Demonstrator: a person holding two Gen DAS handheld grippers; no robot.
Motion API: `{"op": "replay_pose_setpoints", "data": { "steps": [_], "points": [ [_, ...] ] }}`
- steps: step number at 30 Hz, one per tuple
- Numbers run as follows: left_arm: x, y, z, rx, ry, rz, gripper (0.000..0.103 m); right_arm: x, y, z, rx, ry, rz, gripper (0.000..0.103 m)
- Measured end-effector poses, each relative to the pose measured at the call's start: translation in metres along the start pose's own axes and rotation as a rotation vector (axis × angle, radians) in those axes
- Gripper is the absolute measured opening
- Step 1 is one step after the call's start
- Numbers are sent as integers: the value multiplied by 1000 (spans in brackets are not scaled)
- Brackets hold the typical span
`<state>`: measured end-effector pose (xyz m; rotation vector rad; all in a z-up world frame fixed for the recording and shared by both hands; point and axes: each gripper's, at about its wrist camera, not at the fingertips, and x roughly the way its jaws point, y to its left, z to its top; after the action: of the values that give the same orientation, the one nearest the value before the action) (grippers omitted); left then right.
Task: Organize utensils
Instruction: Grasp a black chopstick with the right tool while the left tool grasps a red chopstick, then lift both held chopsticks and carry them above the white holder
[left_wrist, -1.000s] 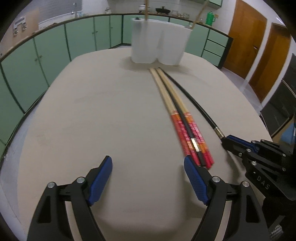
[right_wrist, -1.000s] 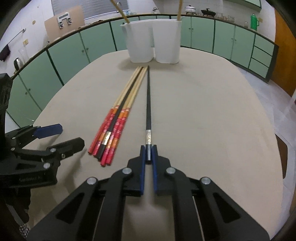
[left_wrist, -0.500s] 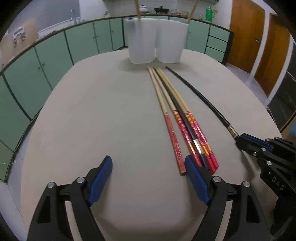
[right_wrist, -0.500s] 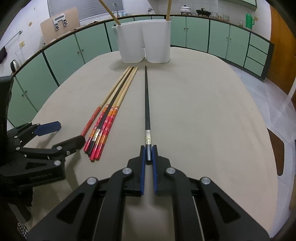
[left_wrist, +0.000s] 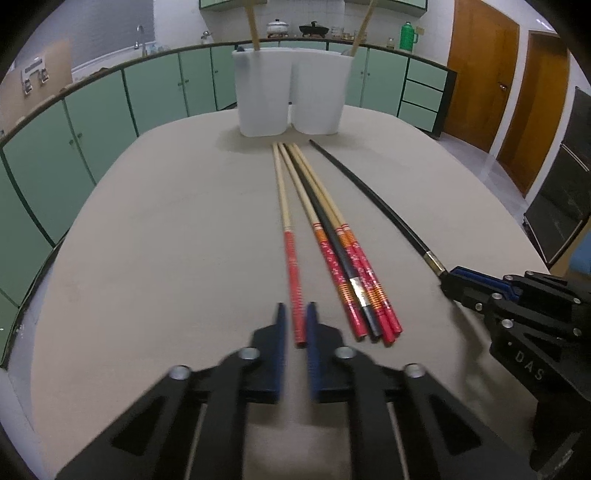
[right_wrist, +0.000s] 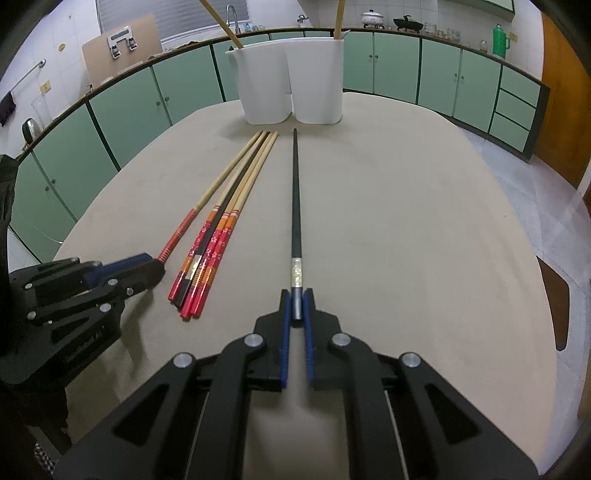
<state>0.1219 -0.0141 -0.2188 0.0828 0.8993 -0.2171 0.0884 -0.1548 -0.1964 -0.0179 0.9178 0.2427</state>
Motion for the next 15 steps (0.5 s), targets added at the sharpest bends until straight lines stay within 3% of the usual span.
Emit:
{"op": "replay_pose_setpoints", "data": {
  "steps": [6,15],
  "points": [
    [-6,3,3,-16,-14,-5,6,-8,0,1,-2,-10,14,6],
    [-49,13,25,-19,-121,7,6,-48,-5,24,9,-94,33,6]
  ]
}}
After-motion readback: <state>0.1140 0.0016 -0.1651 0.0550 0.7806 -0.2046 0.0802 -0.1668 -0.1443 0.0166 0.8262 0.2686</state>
